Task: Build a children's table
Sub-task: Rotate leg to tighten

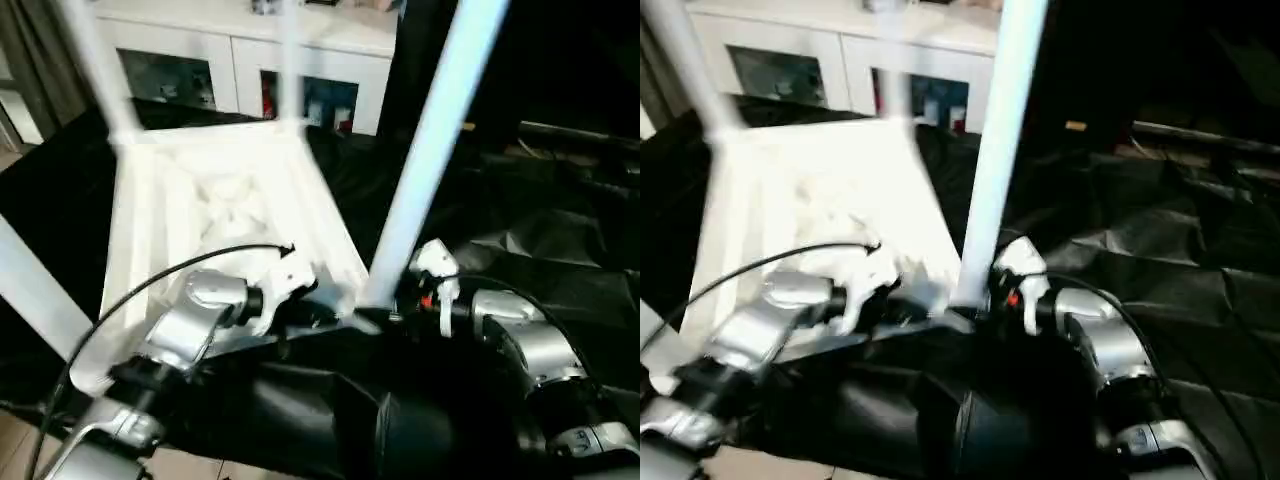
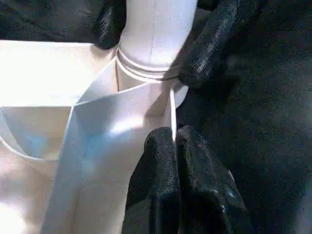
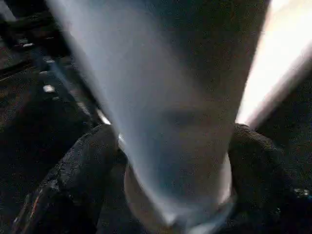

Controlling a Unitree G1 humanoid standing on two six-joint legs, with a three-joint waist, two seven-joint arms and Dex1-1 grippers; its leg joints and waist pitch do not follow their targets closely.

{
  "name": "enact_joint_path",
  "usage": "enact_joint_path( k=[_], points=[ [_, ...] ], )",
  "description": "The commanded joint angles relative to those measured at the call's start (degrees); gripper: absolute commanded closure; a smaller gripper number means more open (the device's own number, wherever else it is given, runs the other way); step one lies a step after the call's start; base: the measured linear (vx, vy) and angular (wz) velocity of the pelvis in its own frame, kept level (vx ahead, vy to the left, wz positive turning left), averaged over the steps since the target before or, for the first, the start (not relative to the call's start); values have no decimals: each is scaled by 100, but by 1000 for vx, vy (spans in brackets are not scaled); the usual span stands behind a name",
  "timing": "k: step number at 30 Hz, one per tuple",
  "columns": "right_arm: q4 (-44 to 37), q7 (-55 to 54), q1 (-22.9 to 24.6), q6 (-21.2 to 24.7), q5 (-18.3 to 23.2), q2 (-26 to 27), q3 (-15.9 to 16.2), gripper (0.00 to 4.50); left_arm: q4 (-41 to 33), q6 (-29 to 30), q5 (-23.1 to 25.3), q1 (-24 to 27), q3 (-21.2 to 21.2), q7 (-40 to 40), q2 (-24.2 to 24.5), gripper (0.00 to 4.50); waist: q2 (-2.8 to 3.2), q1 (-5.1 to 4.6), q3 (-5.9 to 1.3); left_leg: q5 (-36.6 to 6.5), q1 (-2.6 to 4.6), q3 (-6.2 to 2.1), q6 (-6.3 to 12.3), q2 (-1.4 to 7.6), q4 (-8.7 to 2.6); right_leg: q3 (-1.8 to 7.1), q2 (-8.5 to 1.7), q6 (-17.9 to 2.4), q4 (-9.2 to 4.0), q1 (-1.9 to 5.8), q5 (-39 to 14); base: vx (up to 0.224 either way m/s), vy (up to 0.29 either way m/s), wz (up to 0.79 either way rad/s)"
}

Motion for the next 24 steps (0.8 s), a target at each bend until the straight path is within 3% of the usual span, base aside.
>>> enact_joint_path(
  k=[1,7,13,17,20,21,24],
  points=[
    [-130,305,-19,53,72,-148,104,86,-42,61,57,183,-495,-394,60,450,-12,-16,-256,-1332,83,-13,313,122,-344,85,-144,-1360,-341,216,-824,0,0,0],
    [-235,750,-26,197,171,-328,194,124,-341,144,19,304,-477,-726,341,450,-28,-34,-251,-1491,83,-23,162,122,-362,98,-146,-1279,-351,204,-1044,0,0,0],
    [-338,873,27,302,228,-297,263,171,-413,204,-61,332,-414,-663,401,450,-42,-41,-274,-1168,74,-11,239,108,-329,97,-141,-1370,-302,224,-597,0,0,0],
    [-461,763,173,377,254,-184,317,189,-297,275,-64,269,-280,-305,227,450,-44,-35,-261,-1203,80,-4,243,107,-331,102,-143,-1358,-320,216,-716,0,0,0],
    [-465,510,241,402,239,-50,279,201,-179,297,-58,206,-162,-24,76,450,-41,-36,-243,-1435,83,-17,151,110,-354,107,-147,-1242,-361,199,-1109,0,0,0],
    [-224,-209,214,318,48,211,165,201,11,330,-34,93,-25,384,-112,450,-39,-38,-236,-1495,91,-16,127,109,-358,109,-146,-1228,-373,182,-1194,0,0,0],
    [206,-1370,136,96,-316,574,25,209,239,367,28,-49,90,852,-331,450,-51,-130,-211,-2057,84,-81,-218,70,-409,80,-162,-848,-464,154,-2325,0,0,0]
  ],
)
